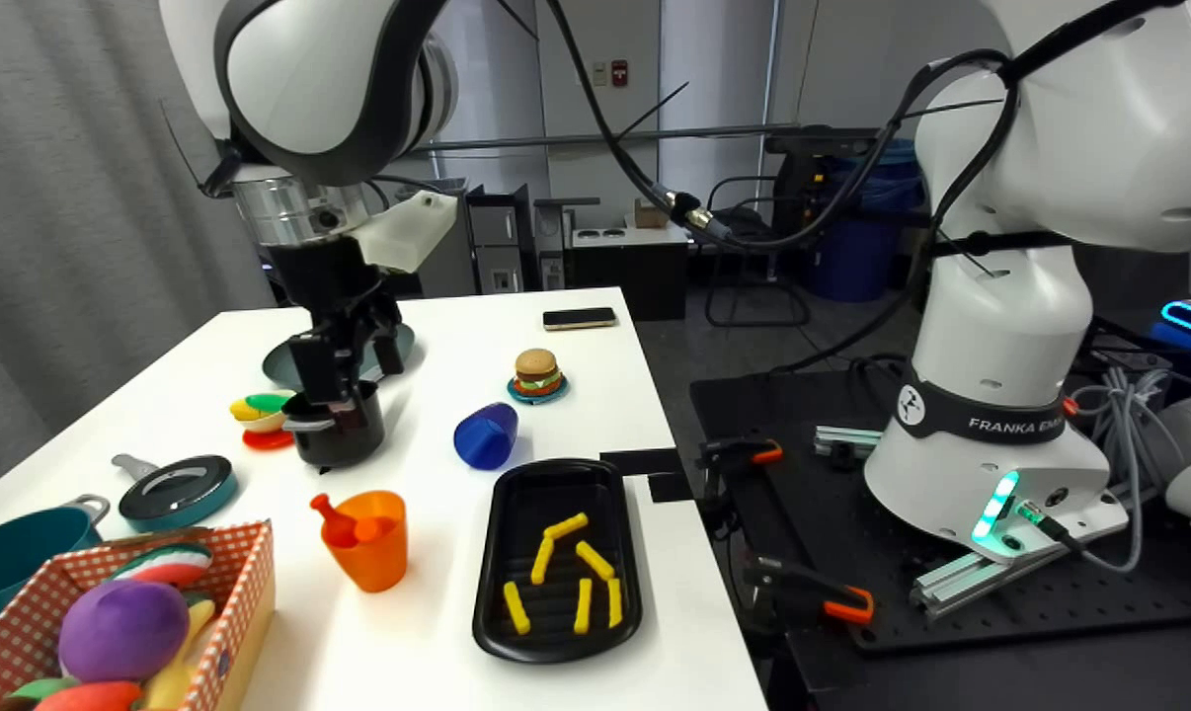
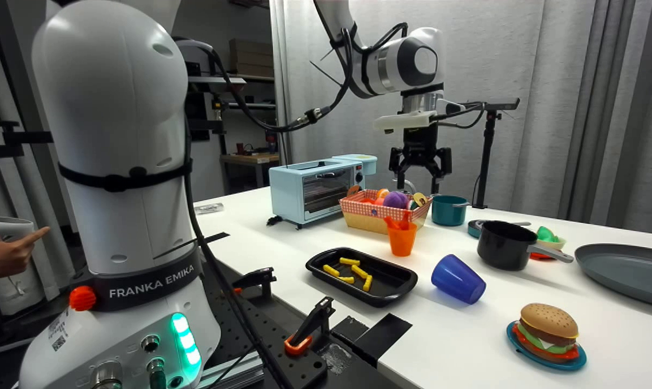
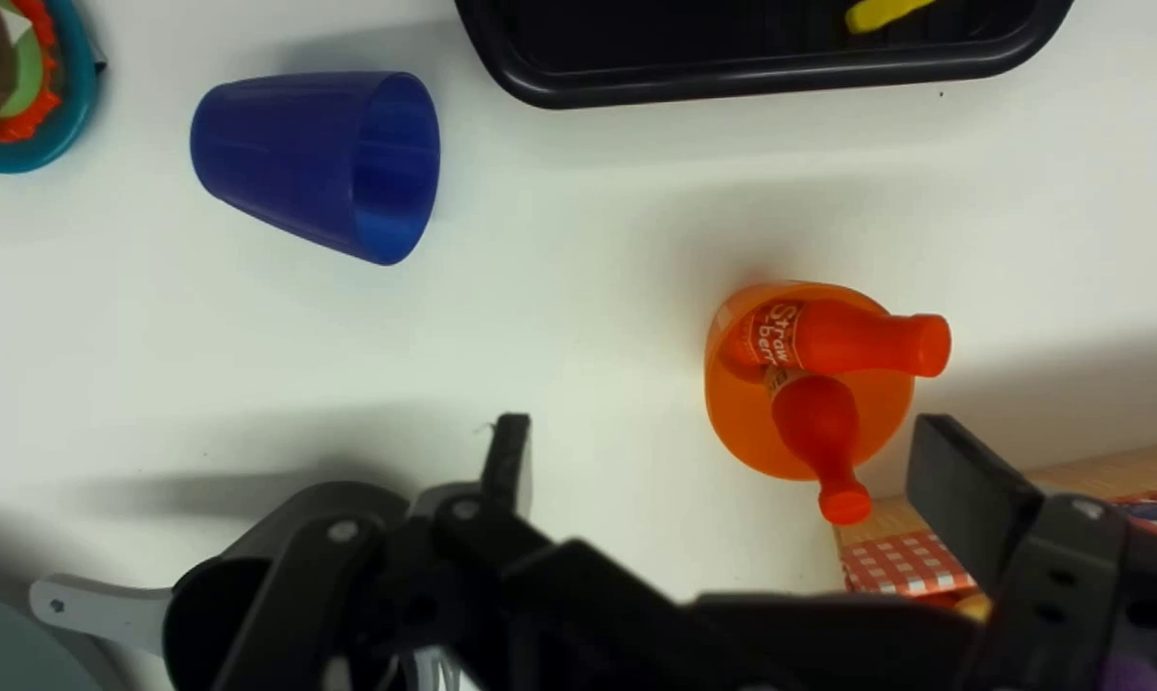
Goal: Pour the contents of the orange cup onto the tray
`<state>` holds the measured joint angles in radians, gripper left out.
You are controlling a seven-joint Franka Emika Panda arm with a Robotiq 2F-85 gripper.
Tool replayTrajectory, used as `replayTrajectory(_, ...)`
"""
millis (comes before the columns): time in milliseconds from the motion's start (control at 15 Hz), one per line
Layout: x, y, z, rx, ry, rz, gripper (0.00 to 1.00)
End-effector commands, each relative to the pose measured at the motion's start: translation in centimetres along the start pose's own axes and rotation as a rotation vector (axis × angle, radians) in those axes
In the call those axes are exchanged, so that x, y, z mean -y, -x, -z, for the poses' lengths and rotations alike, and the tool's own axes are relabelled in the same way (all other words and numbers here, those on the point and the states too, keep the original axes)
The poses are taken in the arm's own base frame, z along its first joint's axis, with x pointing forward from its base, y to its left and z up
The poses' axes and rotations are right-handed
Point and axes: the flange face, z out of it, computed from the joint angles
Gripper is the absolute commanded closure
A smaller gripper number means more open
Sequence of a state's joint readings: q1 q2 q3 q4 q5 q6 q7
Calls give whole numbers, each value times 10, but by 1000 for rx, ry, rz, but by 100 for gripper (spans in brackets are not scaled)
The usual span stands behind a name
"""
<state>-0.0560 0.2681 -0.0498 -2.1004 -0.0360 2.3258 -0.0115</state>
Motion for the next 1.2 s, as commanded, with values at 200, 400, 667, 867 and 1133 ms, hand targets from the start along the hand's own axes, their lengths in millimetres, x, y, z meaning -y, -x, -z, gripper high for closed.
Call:
replayTrajectory(200, -11, -13, -19, 1, -5, -24, 0)
replayTrajectory(400, -13, -16, -27, 10, -6, -29, 0)
replayTrajectory(667, -13, -20, -39, 19, -3, -24, 0)
replayTrajectory(867, -14, -23, -48, 22, -4, -23, 0)
replayTrajectory(1133, -14, -27, -59, 26, -5, -22, 0)
